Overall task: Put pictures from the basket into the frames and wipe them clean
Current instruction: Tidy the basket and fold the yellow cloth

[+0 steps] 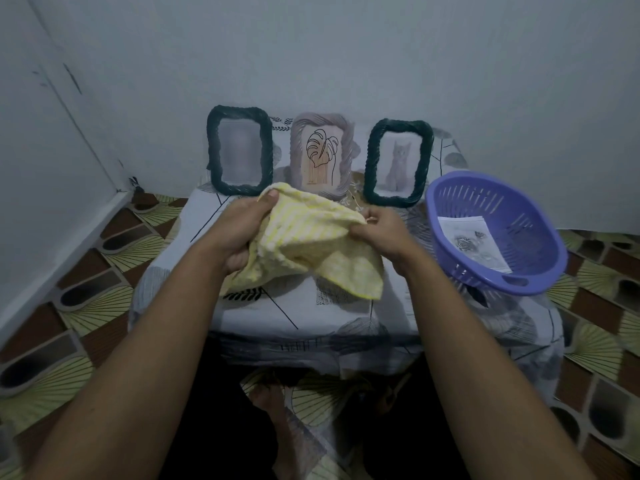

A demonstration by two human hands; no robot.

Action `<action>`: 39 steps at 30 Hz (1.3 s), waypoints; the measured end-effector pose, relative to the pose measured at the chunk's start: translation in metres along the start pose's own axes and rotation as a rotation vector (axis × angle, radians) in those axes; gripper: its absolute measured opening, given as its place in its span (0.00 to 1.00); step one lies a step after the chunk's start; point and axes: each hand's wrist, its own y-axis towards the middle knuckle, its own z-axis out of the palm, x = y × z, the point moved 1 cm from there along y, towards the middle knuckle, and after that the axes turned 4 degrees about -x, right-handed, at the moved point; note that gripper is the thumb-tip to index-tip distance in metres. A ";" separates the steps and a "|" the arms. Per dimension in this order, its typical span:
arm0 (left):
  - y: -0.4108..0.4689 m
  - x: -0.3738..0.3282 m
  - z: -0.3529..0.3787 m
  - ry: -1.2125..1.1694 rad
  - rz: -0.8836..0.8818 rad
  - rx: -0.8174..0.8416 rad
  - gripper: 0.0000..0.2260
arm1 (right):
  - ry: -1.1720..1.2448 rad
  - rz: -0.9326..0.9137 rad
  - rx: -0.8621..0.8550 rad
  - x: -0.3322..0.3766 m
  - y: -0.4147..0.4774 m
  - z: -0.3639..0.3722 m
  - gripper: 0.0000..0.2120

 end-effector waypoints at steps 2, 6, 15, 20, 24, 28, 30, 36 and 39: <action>0.005 0.001 -0.006 -0.128 -0.025 -0.017 0.12 | -0.046 -0.058 -0.165 -0.003 0.007 0.005 0.07; 0.022 0.010 -0.031 -0.234 -0.095 -0.153 0.14 | -0.192 -0.069 -0.306 -0.008 0.015 0.028 0.09; 0.036 0.033 -0.075 0.223 -0.085 -0.336 0.18 | -0.401 0.000 -0.388 -0.023 0.004 0.067 0.09; 0.037 0.039 -0.077 0.337 -0.056 -0.365 0.17 | -0.668 0.144 -0.064 -0.022 0.007 0.085 0.31; 0.035 0.040 -0.078 0.286 -0.101 -0.429 0.08 | -0.715 0.121 -0.106 -0.023 0.012 0.095 0.26; 0.035 0.041 -0.080 0.240 -0.086 -0.461 0.03 | -0.653 0.107 -0.124 -0.023 0.016 0.098 0.15; 0.036 0.044 -0.084 0.254 -0.057 -0.478 0.05 | -0.608 0.099 -0.108 -0.024 0.017 0.099 0.10; 0.031 0.043 -0.084 0.268 -0.009 -0.452 0.13 | 0.090 0.146 -0.039 -0.023 0.015 0.084 0.13; 0.027 0.038 -0.072 0.129 0.001 -0.383 0.09 | 0.468 0.227 -0.092 -0.015 0.018 0.064 0.13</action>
